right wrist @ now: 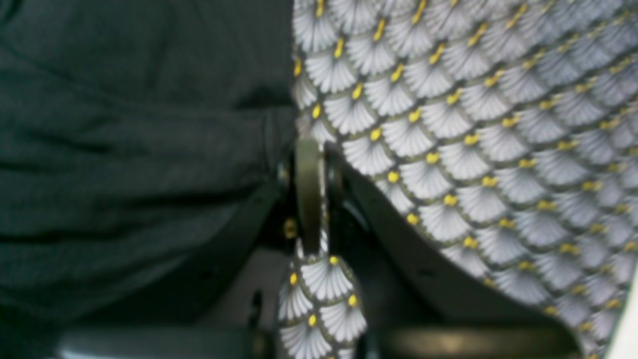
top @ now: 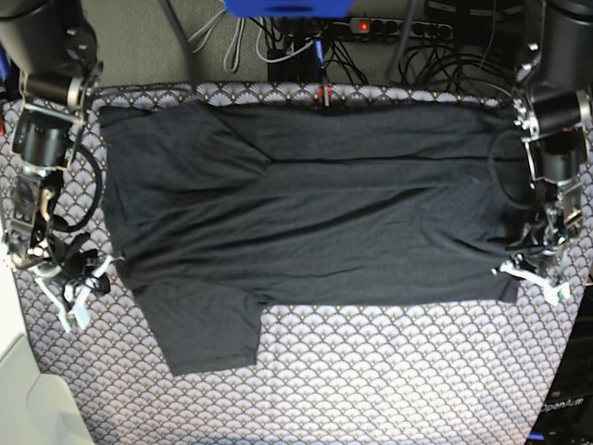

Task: Fold the T-shirt properly
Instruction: 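Grasp the shirt's side edges with both grippers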

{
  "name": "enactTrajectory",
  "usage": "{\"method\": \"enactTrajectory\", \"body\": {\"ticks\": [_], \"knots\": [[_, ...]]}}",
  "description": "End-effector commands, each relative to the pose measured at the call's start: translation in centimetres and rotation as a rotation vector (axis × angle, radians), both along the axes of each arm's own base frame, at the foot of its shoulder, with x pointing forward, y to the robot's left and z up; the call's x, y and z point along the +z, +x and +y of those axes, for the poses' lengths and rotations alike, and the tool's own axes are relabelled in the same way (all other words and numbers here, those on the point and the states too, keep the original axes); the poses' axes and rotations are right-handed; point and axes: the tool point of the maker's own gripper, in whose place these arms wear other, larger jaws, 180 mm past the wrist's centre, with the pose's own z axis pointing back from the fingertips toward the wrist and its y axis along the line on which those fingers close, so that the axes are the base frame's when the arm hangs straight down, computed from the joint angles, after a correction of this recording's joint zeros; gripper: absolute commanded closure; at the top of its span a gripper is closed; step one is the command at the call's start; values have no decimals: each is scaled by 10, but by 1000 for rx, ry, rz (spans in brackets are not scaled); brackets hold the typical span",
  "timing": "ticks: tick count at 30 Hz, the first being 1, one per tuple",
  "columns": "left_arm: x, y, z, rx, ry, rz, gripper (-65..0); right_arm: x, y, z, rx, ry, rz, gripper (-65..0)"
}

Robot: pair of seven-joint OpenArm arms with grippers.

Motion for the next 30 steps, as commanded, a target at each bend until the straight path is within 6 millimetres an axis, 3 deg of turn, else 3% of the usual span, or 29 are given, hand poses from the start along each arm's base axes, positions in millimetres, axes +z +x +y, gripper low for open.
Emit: {"method": "enactTrajectory", "body": {"ticks": [1,7,15,17,24,27,30], "knots": [[31,12,18,27,23,-70,-4,24,9,-7,-1,-20,-67,-12],[42,1,24,25,44,-73,-4,30,1,1,20,-49,-87,-11],[34,2,10,14,22,-68,-4,7,9,5,0,9,4,-21],[34,2,10,14,23,-69,-4,3,11,5,-7,26,32,-63],[34,1,11,14,24,-67,-4,9,25,11,-12,66,20,-302],[34,1,12,15,26,-67,-4,11,28,12,-11,70,12,-344],[34,1,12,15,26,-67,-4,13,31,14,-10,86,-24,-346]]}}
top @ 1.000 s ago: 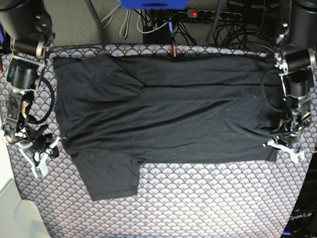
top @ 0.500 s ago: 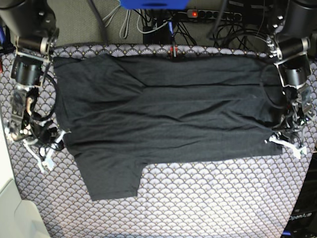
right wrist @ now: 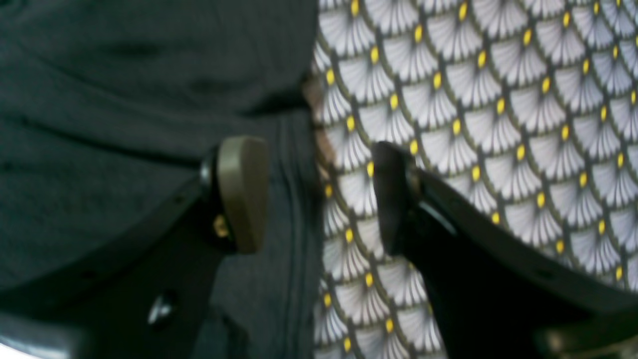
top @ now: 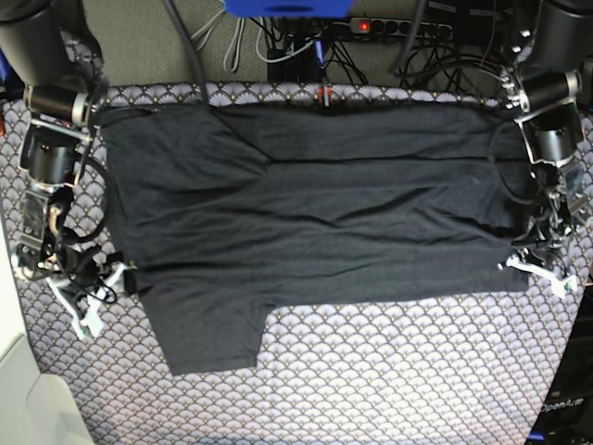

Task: Fold the T-shirt properly
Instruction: 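Grasp the shirt's side edges with both grippers, then lift the hem side and fold it over toward the collar with both grippers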

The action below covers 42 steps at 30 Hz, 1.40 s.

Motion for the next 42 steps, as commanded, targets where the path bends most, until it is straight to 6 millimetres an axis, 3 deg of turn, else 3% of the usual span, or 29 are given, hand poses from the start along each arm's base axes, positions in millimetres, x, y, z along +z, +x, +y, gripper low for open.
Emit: {"method": "enactTrajectory", "body": {"ticks": [1,8,19,22,26,31,36,42], "knots": [[25,13,13,11,29,-64,-4,21,15,-6,-13,8,-64,-346],[25,13,12,12,27,-65,-4,-8,11,2,-33,89,-5,-346],[25,13,12,13,27,-65,-4,-18,7,6,-39,116,7,-336],[25,13,13,16,26,-66,-4,-18,7,6,-39,116,7,-244],[20,8,13,18,26,-56,-4,-20,5,6,-39,114,18,0],[22,9,13,16,24,-60,-4,-21,2,2,-39,99,40,-9],[23,7,13,13,29,-67,-4,-1,6,-6,-27,35,18,-9],[41,4,13,-13,85,-111,-4,26,-13,-5,10,-47,-50,-10]]}}
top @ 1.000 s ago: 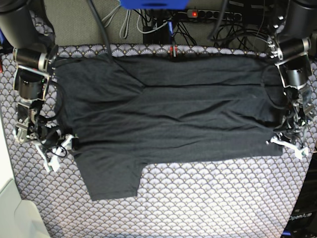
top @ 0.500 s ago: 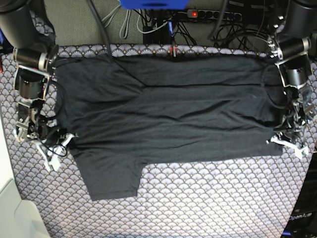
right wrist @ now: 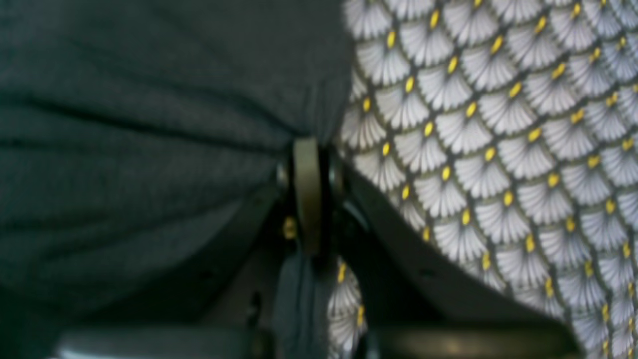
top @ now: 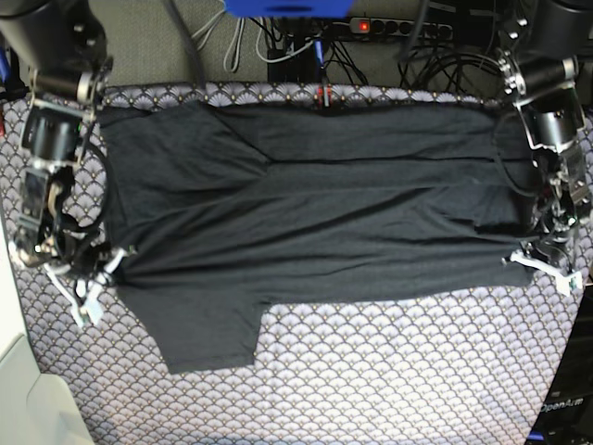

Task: Fold the T-shirt properly
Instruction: 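Lift the hem side and fold it over toward the collar with both grippers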

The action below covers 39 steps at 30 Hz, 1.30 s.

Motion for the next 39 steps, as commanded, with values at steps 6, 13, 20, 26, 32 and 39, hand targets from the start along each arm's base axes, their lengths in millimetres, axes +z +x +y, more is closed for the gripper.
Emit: {"method": "enactTrajectory", "body": {"ticks": [6,13,20,26,32,39], "knots": [[23,-1,3,-12,-15,-30,-4,41,-13,-1,37,-98,-115,-10],[34,-13,-6,-29,-49,-87,-4,49,-42,12,85,-116,-159,-10],[46,-38,21,63,-118,-92,-4,57,-59,1,55,-138,-184,-10],[61,-46,31,80,-111,-90,-5,53,-66,-2,49,-145,-171,-10],[66,-53,25,53,-91,-73,-5,58,-84,6,80,-175,-182,-10],[56,-68,26,49,-75,-38,-5,47,-114,14,110,-190,-145,-10]]}}
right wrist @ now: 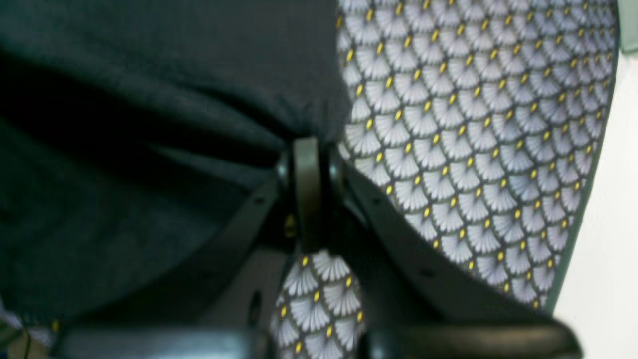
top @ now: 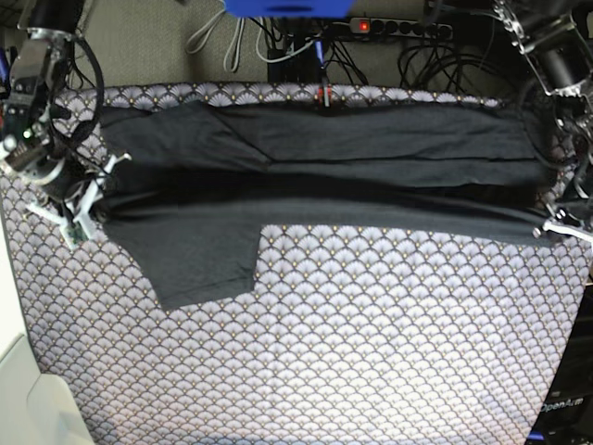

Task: Fold the T-shirt properly
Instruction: 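Lift the hem side and fold it over toward the collar with both grippers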

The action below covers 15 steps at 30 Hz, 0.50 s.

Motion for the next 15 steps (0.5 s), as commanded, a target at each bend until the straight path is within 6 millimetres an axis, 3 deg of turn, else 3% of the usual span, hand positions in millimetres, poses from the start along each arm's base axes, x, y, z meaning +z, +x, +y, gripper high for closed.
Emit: {"method": "enactTrajectory", "body": {"ticks": [1,9,15], "knots": [[19,5,10,3,37,-48,-5,9,4,-2,6,-6,-33,-10],[1,-15,11,4,39,10,-5,-7,-17,-3,7,-9,27,-10],[7,-37,37,62,46,38,-5,-14,-29,-13,-18,-17,54,-10]]}}
